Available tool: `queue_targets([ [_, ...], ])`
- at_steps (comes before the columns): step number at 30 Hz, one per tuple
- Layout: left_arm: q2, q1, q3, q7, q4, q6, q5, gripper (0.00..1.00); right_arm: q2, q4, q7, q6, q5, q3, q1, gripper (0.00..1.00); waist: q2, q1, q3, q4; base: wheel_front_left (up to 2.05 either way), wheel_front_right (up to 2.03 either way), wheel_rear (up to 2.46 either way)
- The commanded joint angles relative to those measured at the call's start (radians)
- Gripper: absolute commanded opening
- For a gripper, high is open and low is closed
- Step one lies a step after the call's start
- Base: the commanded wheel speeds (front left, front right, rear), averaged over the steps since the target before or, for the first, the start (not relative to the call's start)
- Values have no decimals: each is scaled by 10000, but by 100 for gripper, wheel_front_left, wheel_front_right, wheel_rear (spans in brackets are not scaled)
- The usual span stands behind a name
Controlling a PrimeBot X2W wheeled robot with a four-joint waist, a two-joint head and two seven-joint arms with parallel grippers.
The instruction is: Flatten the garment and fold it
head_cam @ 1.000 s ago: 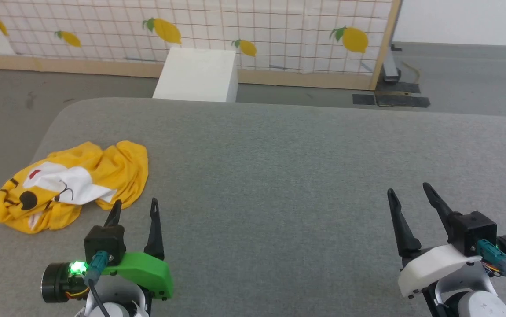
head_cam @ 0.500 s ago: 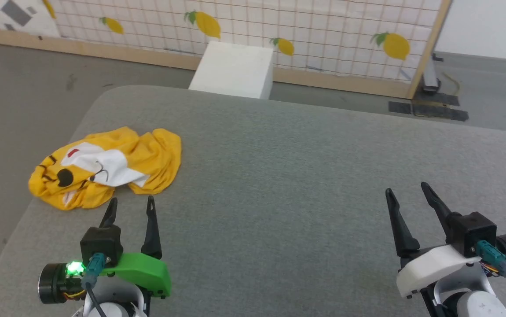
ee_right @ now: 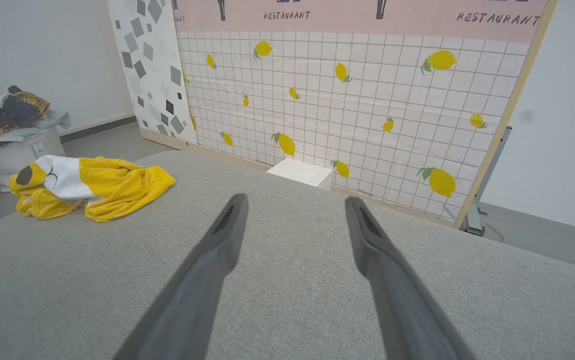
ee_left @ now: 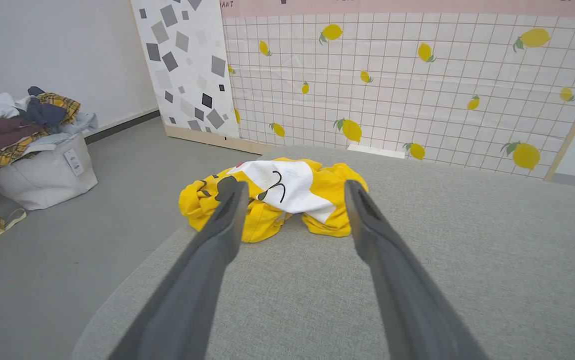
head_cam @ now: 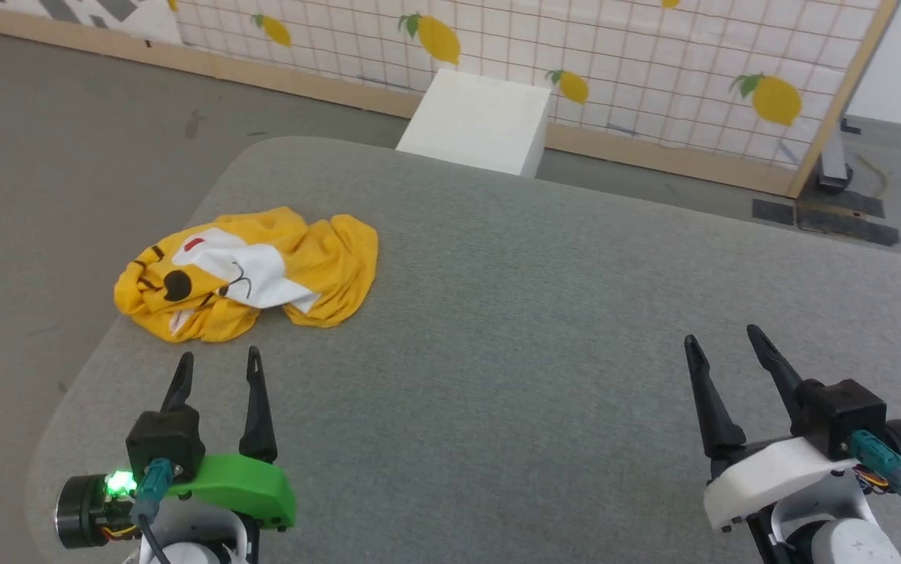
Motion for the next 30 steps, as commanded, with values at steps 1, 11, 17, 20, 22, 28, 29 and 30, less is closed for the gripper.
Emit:
queue_targets([
  [1, 63, 165, -23, -110, -35, 105, -49, 100, 0, 33, -110, -5, 67, 24, 110, 100, 0, 0, -6, 165, 0, 0, 0],
  [11, 126, 169, -91, -315, 26, 211, -294, 100, 1, 74, -257, -7, 156, 99, 106, 100, 0, 0, 37, 614, 0, 0, 0],
  [17, 150, 223, -160, -438, 101, 274, -435, 100, 1, 78, -316, -7, 195, 136, 117, 100, 0, 0, 98, 905, 0, 0, 0],
  [20, 151, 225, -193, -501, 165, 330, -512, 100, 1, 68, -331, -7, 210, 145, 113, 100, 0, 0, 132, 1069, 0, 0, 0],
  [22, 160, 217, -202, -538, 200, 357, -552, 100, 1, 64, -345, -8, 223, 146, 116, 100, 0, 0, 144, 1171, 0, 0, 0],
  [28, 183, 239, -292, -665, 278, 487, -626, 100, 1, 53, -405, -8, 262, 168, 136, 100, 0, 0, 171, 1553, 0, 0, 0],
  [29, 188, 243, -307, -683, 288, 508, -637, 100, 1, 53, -412, -8, 267, 172, 133, 100, 0, 0, 177, 1607, 0, 0, 0],
  [30, 194, 250, -323, -706, 303, 534, -652, 100, 1, 55, -424, -9, 274, 182, 129, 100, 0, 0, 179, 1671, 0, 0, 0],
])
